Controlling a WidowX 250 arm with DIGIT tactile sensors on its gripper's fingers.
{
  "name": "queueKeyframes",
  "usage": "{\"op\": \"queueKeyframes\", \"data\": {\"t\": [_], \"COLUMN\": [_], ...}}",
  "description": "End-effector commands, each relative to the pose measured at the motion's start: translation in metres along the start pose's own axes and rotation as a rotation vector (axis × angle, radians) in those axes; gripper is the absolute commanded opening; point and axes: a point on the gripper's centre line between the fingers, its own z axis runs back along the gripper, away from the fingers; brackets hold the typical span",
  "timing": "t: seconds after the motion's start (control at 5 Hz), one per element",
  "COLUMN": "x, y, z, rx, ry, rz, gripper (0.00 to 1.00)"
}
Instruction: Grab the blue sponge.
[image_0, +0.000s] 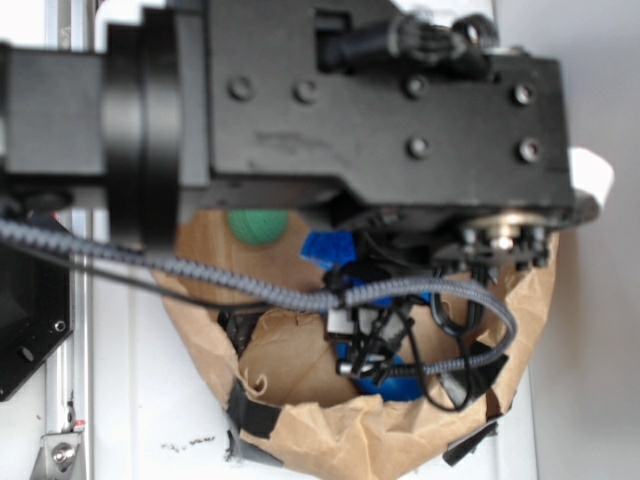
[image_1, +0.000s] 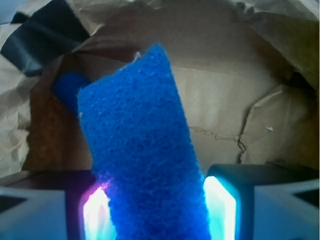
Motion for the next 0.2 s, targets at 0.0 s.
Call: {"op": "queueKeyframes", "data": {"t": [0.0], "x": [0.0143], "y": [-0.0078], "z": [0.0220], "rx": [0.005], "ry": [-0.071], "rz": [0.002], "gripper": [0.00]}}
